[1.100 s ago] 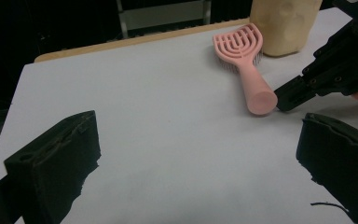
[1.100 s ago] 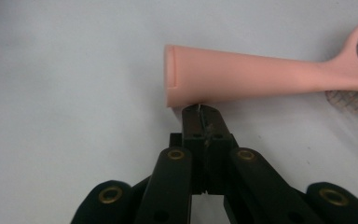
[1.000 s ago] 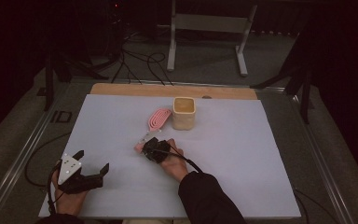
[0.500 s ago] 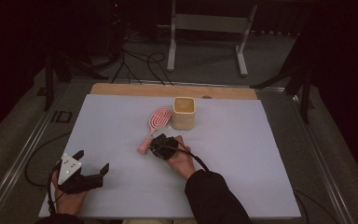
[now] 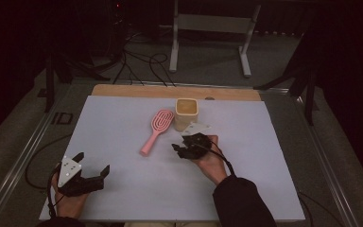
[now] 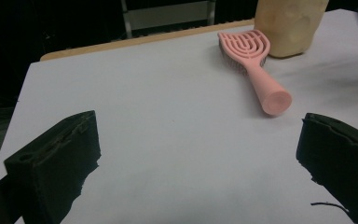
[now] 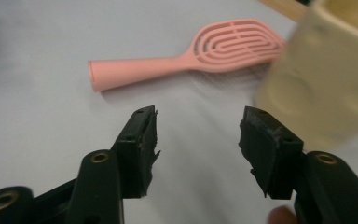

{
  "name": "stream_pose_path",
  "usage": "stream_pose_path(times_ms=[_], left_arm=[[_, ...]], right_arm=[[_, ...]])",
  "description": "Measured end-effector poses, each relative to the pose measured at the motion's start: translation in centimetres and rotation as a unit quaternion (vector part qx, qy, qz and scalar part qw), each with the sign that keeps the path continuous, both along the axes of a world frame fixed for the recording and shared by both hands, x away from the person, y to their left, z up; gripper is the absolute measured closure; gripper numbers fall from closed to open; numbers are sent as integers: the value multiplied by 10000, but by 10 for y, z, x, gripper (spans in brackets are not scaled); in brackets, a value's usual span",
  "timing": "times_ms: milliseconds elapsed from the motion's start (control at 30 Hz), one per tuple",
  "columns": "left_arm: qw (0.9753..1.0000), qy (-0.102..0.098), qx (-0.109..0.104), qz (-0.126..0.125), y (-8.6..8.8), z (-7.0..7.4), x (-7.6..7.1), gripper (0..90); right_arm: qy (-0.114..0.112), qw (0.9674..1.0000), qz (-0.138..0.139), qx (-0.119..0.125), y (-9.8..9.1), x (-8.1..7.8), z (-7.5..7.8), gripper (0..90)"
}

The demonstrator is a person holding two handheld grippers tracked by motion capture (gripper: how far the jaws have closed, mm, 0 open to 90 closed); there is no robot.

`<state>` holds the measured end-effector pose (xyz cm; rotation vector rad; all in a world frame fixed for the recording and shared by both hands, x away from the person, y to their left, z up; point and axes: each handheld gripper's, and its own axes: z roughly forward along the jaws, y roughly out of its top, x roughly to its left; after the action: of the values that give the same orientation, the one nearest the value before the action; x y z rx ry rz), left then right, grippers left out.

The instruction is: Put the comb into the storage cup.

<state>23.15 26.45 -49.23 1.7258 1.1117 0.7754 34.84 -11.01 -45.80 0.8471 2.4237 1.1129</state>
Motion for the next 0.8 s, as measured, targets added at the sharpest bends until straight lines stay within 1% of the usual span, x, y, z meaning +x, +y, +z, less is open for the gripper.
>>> stream_pose_path(times_ms=[33,67,100,133,167,200,233,267,300,333,367,400,467,500,533,567,600,633,667,700,733,767,800], left_arm=[[10000,0,0,0,0,0,0,3],[10000,5,-1,25,1,0,0,3],[10000,5,-1,25,1,0,0,3],[10000,14,-2,34,1,0,0,3],[10000,14,-2,34,1,0,0,3],[10000,13,1,43,1,0,0,3],[10000,-1,0,55,1,1,0,3],[10000,-1,0,55,1,1,0,3],[10000,-10,-9,65,1,1,-1,3],[10000,-17,-9,78,2,1,-1,3],[10000,-17,-9,78,2,1,-1,3],[10000,-23,-32,83,2,2,-1,3],[9999,-50,-55,111,3,3,-1,3],[9999,-52,-48,127,3,3,-2,3],[9999,-52,-49,143,4,4,-2,3],[9999,-52,-49,143,4,4,-2,3],[9999,-51,-47,147,4,4,-2,3],[9999,-51,-44,154,4,4,-2,3],[9998,-63,-41,166,4,4,-2,3],[9998,-63,-41,166,4,4,-2,3],[9998,-83,-43,189,4,4,-2,3],[9998,-83,-43,189,4,4,-2,3],[9998,-81,-58,194,5,4,-2,3]], right_arm=[[0,10000,0,0,0,0,0,445],[-103,9998,-83,118,-15,-6,3,345],[-103,9998,-83,118,-15,-6,3,345],[-153,9995,-204,210,-28,-11,6,258],[-153,9995,-204,210,-28,-11,6,258],[-173,9989,-275,345,-38,-15,7,217],[-198,9983,-359,407,-45,-18,8,176],[-198,9983,-359,407,-45,-18,8,176],[-288,9969,-546,484,-65,-28,7,107],[-303,9965,-580,529,-72,-31,6,97],[-303,9965,-580,529,-72,-31,6,97],[-345,9953,-665,620,-86,-39,5,90],[-413,9940,-708,720,-98,-45,4,90],[-509,9934,-709,745,-104,-49,4,90],[-551,9927,-735,776,-109,-53,2,90],[-551,9927,-735,776,-109,-53,2,90],[-584,9915,-794,854,-119,-60,-1,90],[-584,9915,-794,854,-119,-60,-1,90],[-690,9893,-889,925,-129,-67,-5,90],[-690,9893,-889,925,-129,-67,-5,90],[-755,9868,-964,1057,-140,-72,-9,90],[-755,9868,-964,1057,-140,-72,-9,90],[-779,9856,-1012,1112,-145,-75,-11,90]])
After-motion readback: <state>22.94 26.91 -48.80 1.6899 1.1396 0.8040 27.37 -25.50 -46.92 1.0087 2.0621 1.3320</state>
